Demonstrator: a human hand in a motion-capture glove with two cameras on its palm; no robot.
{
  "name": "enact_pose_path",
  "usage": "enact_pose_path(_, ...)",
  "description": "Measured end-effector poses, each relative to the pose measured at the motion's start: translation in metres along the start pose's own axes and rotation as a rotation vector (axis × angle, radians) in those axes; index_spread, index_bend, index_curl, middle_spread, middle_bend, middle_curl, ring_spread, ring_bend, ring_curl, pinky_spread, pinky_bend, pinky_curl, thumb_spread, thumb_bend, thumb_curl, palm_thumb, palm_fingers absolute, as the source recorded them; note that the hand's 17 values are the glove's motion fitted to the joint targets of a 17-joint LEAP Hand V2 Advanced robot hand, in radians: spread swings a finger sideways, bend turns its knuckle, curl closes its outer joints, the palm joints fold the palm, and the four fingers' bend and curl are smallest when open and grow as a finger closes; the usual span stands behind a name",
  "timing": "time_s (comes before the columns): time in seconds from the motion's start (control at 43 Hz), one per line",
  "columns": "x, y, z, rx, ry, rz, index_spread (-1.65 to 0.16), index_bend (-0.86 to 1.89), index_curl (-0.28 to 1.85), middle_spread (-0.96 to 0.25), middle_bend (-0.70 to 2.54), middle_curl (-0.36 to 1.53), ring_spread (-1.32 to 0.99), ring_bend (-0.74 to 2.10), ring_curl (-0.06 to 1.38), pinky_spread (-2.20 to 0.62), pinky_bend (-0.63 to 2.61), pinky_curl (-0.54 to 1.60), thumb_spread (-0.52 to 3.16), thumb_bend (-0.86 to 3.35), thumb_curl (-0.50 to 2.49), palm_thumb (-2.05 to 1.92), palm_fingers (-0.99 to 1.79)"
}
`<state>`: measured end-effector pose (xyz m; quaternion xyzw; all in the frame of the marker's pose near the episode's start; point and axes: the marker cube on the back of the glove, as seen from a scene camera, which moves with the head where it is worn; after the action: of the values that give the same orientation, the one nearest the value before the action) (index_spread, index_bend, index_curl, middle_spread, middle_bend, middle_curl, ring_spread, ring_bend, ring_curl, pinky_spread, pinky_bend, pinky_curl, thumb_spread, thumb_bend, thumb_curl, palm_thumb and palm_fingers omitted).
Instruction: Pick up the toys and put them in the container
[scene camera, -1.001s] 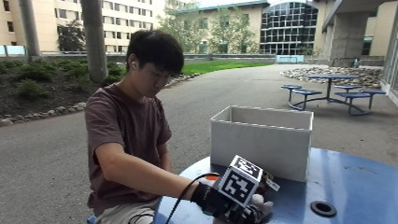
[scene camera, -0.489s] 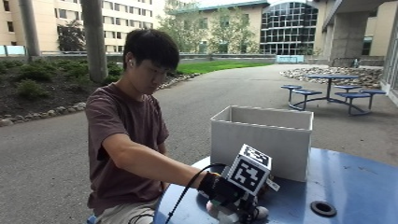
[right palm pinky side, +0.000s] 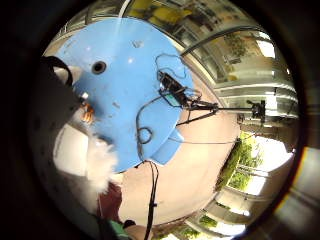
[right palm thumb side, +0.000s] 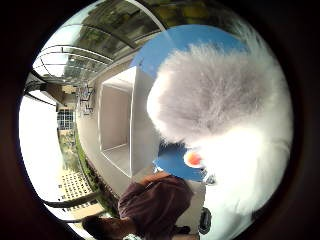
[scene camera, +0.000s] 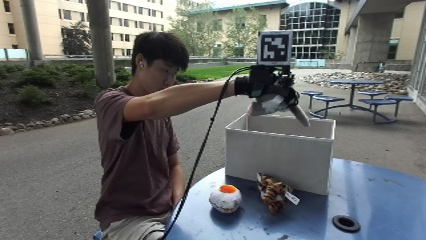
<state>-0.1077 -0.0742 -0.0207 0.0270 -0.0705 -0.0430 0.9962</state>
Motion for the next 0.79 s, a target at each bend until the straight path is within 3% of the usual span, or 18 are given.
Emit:
enact_pose_path(0.14, -0.086, -0.016, -0.052, 0.064, 0.014, -0.048, -0.17, 1.23, 0.78, -0.25, 1.37, 0.88, -0.43, 1.36, 0.61, -0.44, 0.80, 0.46, 0.71, 0.30, 0.88, 0.63, 0.80)
enact_pose_path(0.233, -0.160, -0.034, -0.067, 0.079, -0.080, -0.001, -0.17, 1.23, 0.82, -0.25, 1.38, 0.90, -0.44, 1.37, 0.63, -0.44, 0.82, 0.47, 0.63, 0.29, 0.92, 0.63, 0.78)
enact_pose_path(0.442, -0.264, -0.051, -0.049, 0.064, 0.029, -0.339, -0.19, 1.23, 0.89, -0.25, 1.39, 0.93, -0.44, 1.38, 0.66, -0.44, 0.85, 0.48, 0.48, 0.27, 0.99, 0.64, 0.75)
enact_pose_path(0.675, -0.305, -0.066, -0.023, -0.030, 0.117, -0.374, -0.20, 1.19, 0.95, -0.25, 1.37, 0.95, -0.44, 1.39, 0.69, -0.44, 0.89, 0.49, 0.40, 0.23, 1.05, 0.63, 0.70)
enact_pose_path(0.745, -0.320, -0.067, -0.012, -0.150, 0.145, -0.394, -0.21, 1.11, 0.97, -0.26, 1.32, 0.94, -0.44, 1.35, 0.69, -0.43, 0.94, 0.50, 0.42, 0.20, 1.04, 0.60, 0.56)
enact_pose_path(0.792, -0.323, -0.065, -0.005, -0.246, 0.158, -0.403, -0.21, 0.88, 0.95, -0.27, 1.20, 0.91, -0.43, 1.34, 0.69, -0.39, 1.00, 0.53, 0.52, 0.16, 1.02, 0.55, 0.16)
